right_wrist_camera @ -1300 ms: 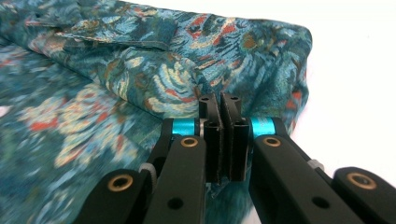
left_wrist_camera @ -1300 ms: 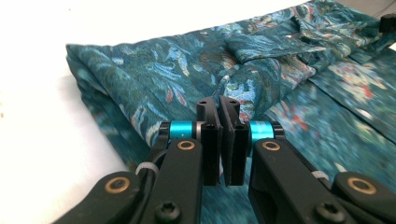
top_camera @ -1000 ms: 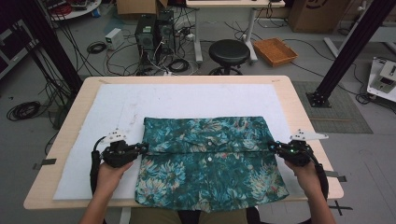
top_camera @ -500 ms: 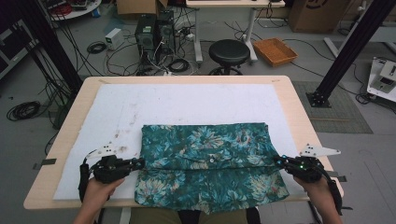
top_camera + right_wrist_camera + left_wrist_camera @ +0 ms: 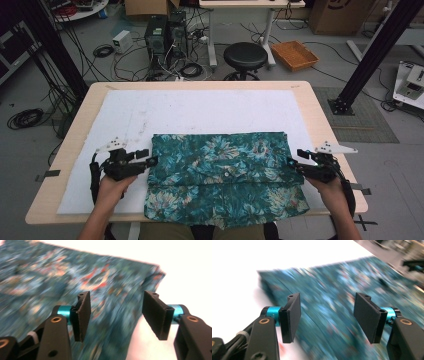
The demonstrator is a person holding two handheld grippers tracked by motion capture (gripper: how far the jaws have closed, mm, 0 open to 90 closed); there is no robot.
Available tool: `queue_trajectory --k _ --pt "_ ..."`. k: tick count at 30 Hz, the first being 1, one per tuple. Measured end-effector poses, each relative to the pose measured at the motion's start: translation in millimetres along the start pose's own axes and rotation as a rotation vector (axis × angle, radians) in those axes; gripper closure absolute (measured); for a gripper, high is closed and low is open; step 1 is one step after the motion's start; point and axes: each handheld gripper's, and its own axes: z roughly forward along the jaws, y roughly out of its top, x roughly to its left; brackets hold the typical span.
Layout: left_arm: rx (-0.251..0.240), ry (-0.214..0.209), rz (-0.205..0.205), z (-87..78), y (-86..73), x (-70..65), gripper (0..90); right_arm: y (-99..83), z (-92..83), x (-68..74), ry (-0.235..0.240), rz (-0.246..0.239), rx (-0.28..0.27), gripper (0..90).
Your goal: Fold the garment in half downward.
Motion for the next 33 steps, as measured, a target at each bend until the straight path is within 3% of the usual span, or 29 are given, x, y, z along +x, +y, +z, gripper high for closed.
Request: queue_trajectory --k 3,7,12,15,18,20,23,24,26,28,29,33 --pt "-0.009 0.079 -0.009 12.3 11.0 9.1 38.4 13.3 14.1 -4.8 -0.056 0.013 -0.008 38.6" --pt "0.008 0.143 -0.012 26.8 23.1 20.3 38.4 26.3 33.2 -14.3 -0.096 0.042 0.002 38.6" --pt "0.057 0.185 -0.018 45.9 31.3 31.5 38.4 37.5 54.4 -26.5 -0.157 0.078 0.044 41.7" --pt "0.091 0.181 -0.044 56.6 30.2 38.7 38.4 41.4 63.2 -32.7 -0.141 0.135 0.058 42.3" --pt "0.139 0.17 -0.064 66.4 25.6 43.0 38.8 41.3 75.5 -33.9 -0.153 0.125 0.121 42.0" --pt "0.167 0.175 -0.056 70.7 22.2 44.1 40.6 39.5 82.0 -35.0 -0.162 0.128 0.151 42.1" --pt "0.161 0.177 -0.032 70.7 19.9 41.0 52.7 37.4 87.0 -33.3 -0.162 0.12 0.186 48.8" --pt "0.167 0.181 -0.018 70.2 19.7 39.8 56.2 37.6 86.6 -31.8 -0.163 0.108 0.192 55.8" --pt "0.176 0.171 -0.006 69.8 17.9 36.7 70.1 37.9 86.2 -29.9 -0.14 0.091 0.2 69.6" --pt "0.178 0.157 0.013 69.5 16.6 34.5 83.7 37.6 86.2 -28.0 -0.142 0.083 0.209 73.9" --pt "0.181 0.167 0.041 69.1 15.5 30.0 83.7 37.5 85.9 -26.3 -0.144 0.066 0.216 84.6" --pt "0.139 0.167 0.01 65.8 20.2 32.7 85.9 39.8 82.8 -23.3 -0.141 0.03 0.203 87.8"
